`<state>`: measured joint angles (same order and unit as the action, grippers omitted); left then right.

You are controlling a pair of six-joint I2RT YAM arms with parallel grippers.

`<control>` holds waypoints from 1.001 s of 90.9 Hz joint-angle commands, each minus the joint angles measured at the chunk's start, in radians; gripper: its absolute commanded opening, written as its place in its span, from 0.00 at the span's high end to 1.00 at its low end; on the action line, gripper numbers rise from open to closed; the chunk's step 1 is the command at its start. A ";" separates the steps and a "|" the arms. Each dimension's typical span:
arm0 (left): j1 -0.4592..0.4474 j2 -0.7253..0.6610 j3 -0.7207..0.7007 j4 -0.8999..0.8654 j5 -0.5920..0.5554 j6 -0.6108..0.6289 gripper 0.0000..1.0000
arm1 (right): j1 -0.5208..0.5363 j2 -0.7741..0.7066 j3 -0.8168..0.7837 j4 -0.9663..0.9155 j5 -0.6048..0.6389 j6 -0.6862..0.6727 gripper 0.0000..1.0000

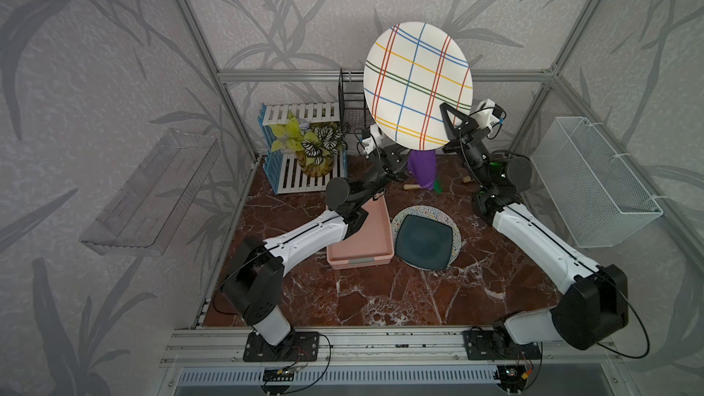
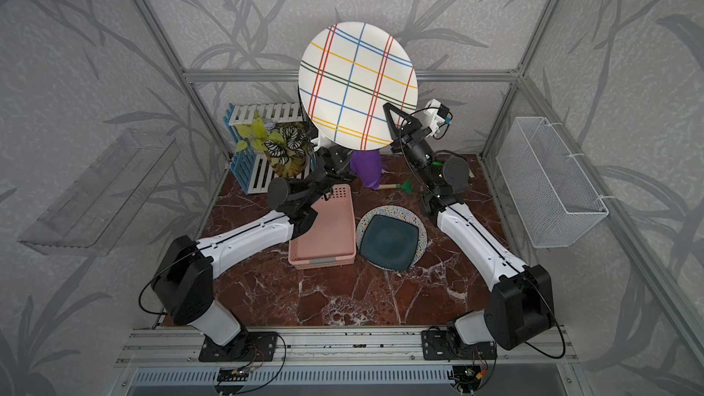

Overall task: Wipe the wet plate dry
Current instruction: Wipe the plate with towel.

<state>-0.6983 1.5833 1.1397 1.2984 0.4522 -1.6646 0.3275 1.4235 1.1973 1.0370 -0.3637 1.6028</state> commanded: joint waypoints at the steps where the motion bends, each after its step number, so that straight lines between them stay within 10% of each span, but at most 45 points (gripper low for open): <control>1: 0.055 -0.166 -0.063 0.023 0.055 0.141 1.00 | -0.048 -0.071 -0.038 -0.114 0.033 -0.068 1.00; 28: 0.144 -0.364 0.126 -1.075 -0.162 0.996 1.00 | 0.029 -0.274 -0.047 -0.593 -0.009 -0.494 1.00; 55: 0.236 -0.239 0.329 -1.390 -0.381 1.228 1.00 | 0.121 -0.288 -0.038 -0.576 -0.102 -0.574 1.00; 77: 0.096 -0.026 0.659 -1.786 -0.284 1.626 1.00 | 0.301 -0.266 -0.035 -0.631 -0.110 -0.694 1.00; 91: 0.047 0.012 0.641 -1.827 -0.219 1.600 1.00 | 0.264 -0.220 -0.011 -0.562 -0.076 -0.630 1.00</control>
<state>-0.6289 1.5383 1.8175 -0.3191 0.1787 -0.1455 0.6010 1.2091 1.1229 0.2405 -0.3656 0.9699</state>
